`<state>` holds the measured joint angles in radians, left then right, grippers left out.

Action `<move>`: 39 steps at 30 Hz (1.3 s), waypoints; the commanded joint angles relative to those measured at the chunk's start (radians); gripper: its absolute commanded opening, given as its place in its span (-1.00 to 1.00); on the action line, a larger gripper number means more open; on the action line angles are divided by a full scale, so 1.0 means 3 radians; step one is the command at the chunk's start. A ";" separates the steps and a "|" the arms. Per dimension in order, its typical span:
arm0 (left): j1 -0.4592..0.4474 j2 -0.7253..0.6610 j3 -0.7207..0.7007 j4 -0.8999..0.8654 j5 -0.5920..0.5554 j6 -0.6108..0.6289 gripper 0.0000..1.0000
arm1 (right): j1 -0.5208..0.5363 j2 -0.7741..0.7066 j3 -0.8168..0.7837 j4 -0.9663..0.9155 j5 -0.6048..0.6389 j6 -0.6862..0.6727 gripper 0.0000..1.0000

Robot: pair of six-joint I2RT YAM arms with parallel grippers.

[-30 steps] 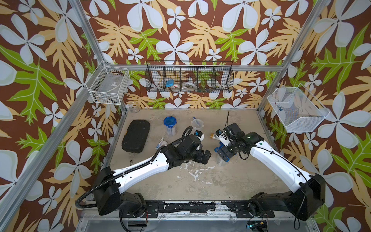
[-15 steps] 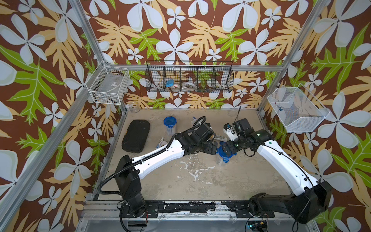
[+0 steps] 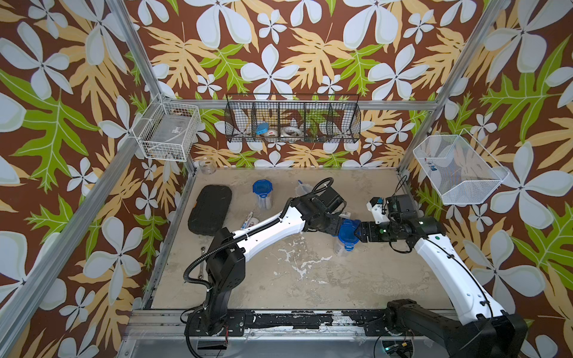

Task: Pack away toiletry kits
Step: Close the fastener on the container.

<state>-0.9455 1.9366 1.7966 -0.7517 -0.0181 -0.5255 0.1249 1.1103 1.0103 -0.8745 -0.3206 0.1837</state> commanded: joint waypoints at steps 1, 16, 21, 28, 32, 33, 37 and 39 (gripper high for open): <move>-0.0023 0.0014 0.0036 -0.0047 0.0032 -0.0034 0.36 | -0.0001 -0.0092 -0.0146 0.0107 -0.0212 0.0247 0.63; -0.0069 -0.0008 -0.0118 -0.0016 0.0045 -0.0061 0.25 | -0.0038 0.0042 -0.0338 0.0322 -0.0149 0.0240 0.47; -0.0080 -0.0003 -0.0139 0.0000 0.0050 -0.0073 0.22 | -0.0109 0.0047 -0.0324 0.0345 -0.0102 0.0221 0.39; -0.0095 -0.0005 -0.0167 0.0013 0.0050 -0.0074 0.21 | -0.0111 0.0066 -0.0333 0.0364 -0.0060 0.0190 0.35; -0.0096 -0.0023 -0.0123 -0.0024 0.0012 -0.0075 0.21 | -0.0114 0.0058 -0.0258 0.0298 -0.0008 0.0166 0.34; -0.0098 -0.0024 -0.0086 -0.0048 -0.0007 -0.0075 0.22 | -0.0111 0.0048 -0.0212 0.0269 0.0017 0.0156 0.34; -0.0095 -0.0016 0.0135 -0.0241 -0.0132 -0.0074 0.28 | -0.0112 -0.0018 0.0016 0.0104 0.0123 0.0119 0.35; -0.0093 0.0002 0.0221 -0.0310 -0.0142 -0.0093 0.27 | -0.0113 -0.0058 0.0070 0.0043 0.0114 0.0124 0.34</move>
<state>-0.9722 1.9392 1.8374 -0.7963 -0.0311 -0.5442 0.0902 1.1030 1.0126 -0.8097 -0.3119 0.2310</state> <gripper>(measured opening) 0.641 0.674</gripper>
